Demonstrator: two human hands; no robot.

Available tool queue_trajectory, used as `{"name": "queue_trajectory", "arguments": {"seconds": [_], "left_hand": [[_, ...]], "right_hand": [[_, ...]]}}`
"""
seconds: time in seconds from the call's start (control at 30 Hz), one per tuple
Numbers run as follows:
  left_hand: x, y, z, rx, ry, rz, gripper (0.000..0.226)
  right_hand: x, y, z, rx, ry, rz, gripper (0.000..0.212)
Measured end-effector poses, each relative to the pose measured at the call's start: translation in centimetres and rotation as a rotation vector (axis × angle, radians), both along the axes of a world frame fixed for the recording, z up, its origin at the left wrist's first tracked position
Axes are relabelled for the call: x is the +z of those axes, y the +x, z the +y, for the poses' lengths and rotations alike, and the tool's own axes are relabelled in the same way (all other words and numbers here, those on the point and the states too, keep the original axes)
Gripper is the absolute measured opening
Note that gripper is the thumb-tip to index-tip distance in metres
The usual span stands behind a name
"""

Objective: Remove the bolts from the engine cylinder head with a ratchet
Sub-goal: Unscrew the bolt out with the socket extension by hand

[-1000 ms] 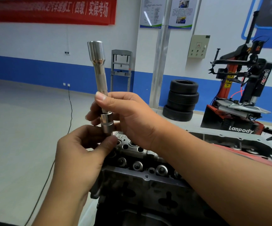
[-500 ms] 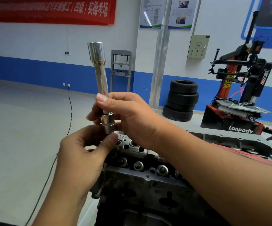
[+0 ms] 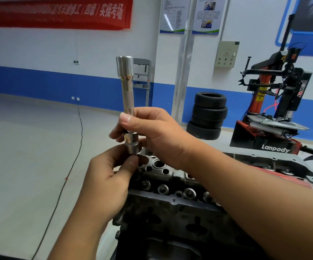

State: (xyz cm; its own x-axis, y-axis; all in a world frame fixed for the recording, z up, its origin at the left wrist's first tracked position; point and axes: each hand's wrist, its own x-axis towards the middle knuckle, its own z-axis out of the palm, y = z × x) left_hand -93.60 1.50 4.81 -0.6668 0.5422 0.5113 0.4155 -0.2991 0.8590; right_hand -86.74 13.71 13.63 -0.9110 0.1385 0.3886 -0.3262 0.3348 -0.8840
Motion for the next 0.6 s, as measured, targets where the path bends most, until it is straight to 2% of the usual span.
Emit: {"name": "queue_trajectory", "arguments": {"seconds": [0.1,0.2,0.27,0.33,0.4,0.47,0.5,0.6], "left_hand": [[0.3,0.0,0.1,0.1,0.0,0.014,0.049],[0.5,0.2,0.1,0.136,0.001,-0.004,0.054],[0.3,0.1,0.1,0.185,-0.041,0.02,0.05],[0.5,-0.1,0.0,0.251,-0.061,0.074,0.032],[0.6,-0.4,0.1,0.284,-0.096,0.136,0.026],[0.6,-0.6,0.1,0.251,-0.148,0.205,0.014],[0.7,-0.6,0.0,0.21,-0.157,0.21,0.016],[1.1,-0.3,-0.7,0.037,-0.053,0.118,0.026]], "right_hand": [[-0.1,0.3,0.2,-0.022,0.097,0.017,0.025],[-0.3,0.4,0.1,-0.034,0.073,-0.01,0.024],[-0.5,0.4,0.0,-0.09,0.041,-0.028,0.023],[-1.3,0.2,-0.4,-0.176,-0.013,-0.023,0.022],[-2.6,-0.5,-1.5,-0.292,-0.096,0.03,0.026],[-4.0,-1.4,-2.6,-0.413,-0.179,0.111,0.037],[-4.4,-1.7,-3.1,-0.445,-0.2,0.138,0.038],[-4.8,-1.8,-3.9,-0.433,-0.193,0.152,0.017]]}}
